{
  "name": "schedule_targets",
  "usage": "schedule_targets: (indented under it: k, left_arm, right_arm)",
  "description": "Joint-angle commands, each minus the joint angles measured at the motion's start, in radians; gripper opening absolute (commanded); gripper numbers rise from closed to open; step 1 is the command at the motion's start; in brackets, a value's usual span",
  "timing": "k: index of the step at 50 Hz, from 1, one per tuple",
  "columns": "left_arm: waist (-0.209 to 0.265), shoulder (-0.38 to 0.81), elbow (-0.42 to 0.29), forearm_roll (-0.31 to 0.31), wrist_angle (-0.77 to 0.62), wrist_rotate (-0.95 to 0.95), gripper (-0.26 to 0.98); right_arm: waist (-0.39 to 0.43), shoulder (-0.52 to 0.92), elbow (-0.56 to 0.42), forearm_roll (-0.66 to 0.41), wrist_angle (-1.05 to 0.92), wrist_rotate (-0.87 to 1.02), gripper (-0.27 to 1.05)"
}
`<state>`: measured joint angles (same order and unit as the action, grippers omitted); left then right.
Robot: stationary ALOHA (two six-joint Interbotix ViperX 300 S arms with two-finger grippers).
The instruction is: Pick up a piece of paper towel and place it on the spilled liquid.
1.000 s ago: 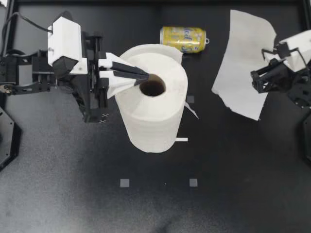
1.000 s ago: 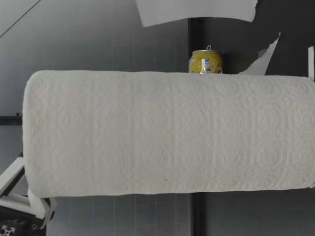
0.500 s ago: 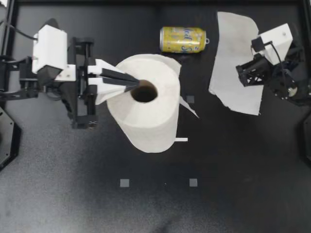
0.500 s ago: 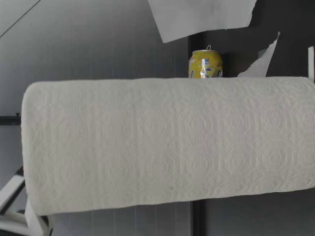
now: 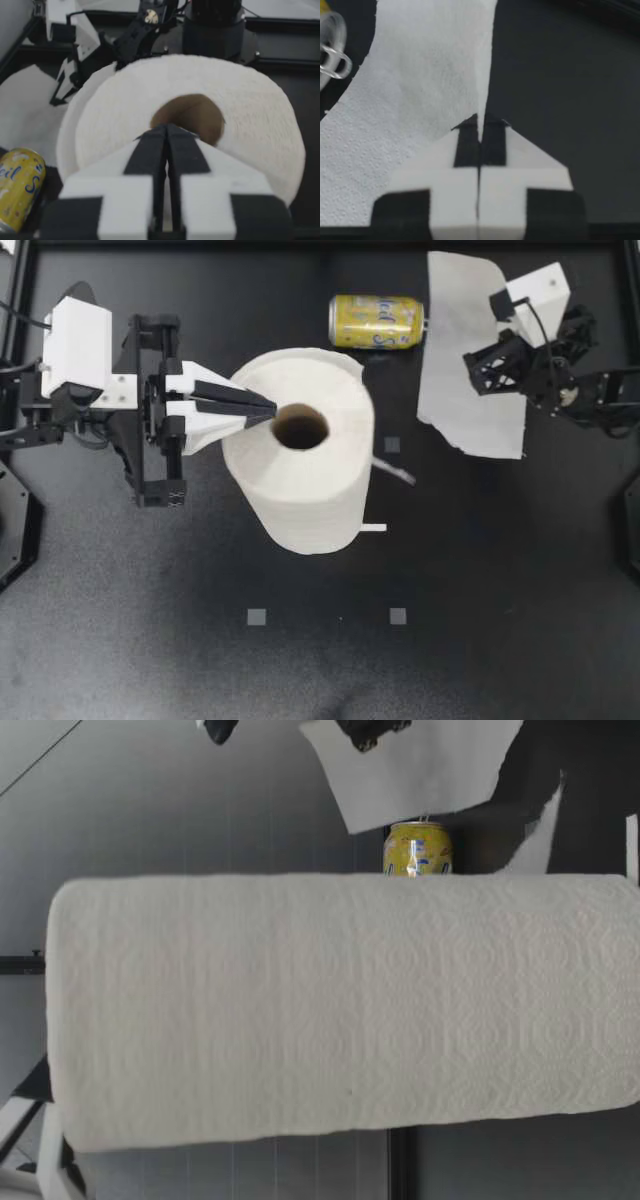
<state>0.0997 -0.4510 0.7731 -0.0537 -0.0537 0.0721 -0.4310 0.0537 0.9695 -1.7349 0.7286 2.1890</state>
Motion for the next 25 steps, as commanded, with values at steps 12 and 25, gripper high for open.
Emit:
schedule_targets:
  k: [12, 25]
  left_arm:
    - [-0.003, -0.083, -0.002, 0.002, -0.037, 0.003, 0.06]
    - [-0.003, -0.101, 0.012, 0.002, -0.038, 0.003, 0.06]
  right_arm:
    - [-0.035, 0.034, -0.058, -0.006, -0.008, -0.006, -0.12]
    - [-0.058, 0.074, -0.103, -0.006, -0.009, -0.018, -0.12]
